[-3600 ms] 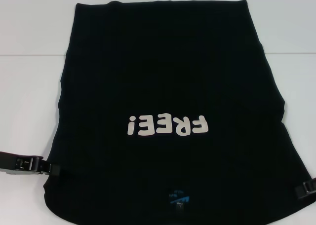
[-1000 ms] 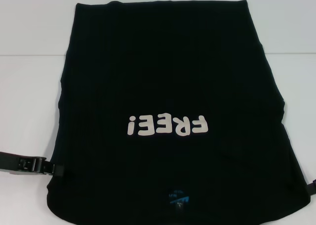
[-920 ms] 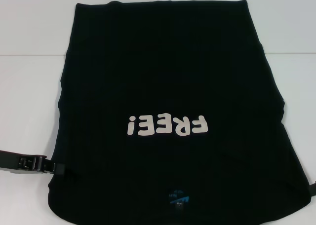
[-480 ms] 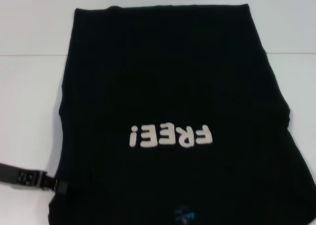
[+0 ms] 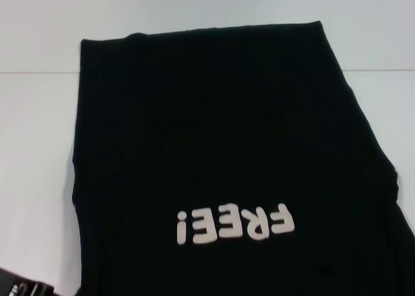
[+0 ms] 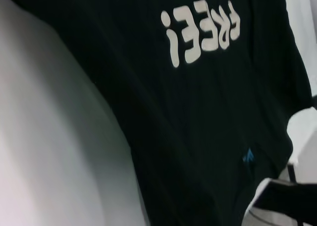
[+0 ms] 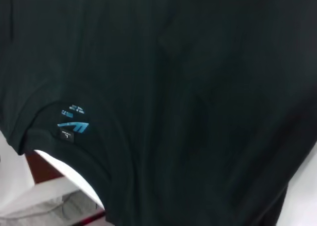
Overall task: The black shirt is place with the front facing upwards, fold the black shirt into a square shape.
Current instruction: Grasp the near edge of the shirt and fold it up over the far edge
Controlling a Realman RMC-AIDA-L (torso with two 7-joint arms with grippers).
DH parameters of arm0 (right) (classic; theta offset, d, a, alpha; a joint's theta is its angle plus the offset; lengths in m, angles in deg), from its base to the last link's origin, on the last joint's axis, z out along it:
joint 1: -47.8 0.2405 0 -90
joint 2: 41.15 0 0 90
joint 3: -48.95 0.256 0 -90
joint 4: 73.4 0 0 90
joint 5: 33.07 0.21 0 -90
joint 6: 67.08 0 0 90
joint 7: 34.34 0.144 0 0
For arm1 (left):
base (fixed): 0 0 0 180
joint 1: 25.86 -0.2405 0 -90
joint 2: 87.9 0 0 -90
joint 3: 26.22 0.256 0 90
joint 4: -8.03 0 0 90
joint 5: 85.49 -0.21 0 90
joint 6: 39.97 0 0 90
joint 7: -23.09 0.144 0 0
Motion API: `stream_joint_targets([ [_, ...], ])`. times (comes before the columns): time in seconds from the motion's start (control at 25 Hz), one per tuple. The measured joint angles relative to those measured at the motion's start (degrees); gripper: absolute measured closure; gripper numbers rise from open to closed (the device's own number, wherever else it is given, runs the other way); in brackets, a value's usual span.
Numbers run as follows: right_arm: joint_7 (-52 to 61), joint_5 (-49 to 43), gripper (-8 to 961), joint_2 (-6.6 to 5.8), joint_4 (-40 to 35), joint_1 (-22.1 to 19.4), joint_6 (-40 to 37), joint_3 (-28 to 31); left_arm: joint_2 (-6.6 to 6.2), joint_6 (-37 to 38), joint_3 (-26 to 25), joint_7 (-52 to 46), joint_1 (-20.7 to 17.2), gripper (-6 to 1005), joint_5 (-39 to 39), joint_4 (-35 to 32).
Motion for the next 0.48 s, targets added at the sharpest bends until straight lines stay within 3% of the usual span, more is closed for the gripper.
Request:
stream_joint_targets([
  [0.28,-0.81,-0.51,932,0.47,0.35,-0.44,-0.13,0.16,0.24,0.57,1.17,0.10,0.14,966,-0.56,0.47],
  [0.48,-1.84,2.46,932,0.58,0.52,-0.59,-0.11,3.48,-0.11,-0.35,-0.78,0.65,0.92,966,2.00,0.63],
])
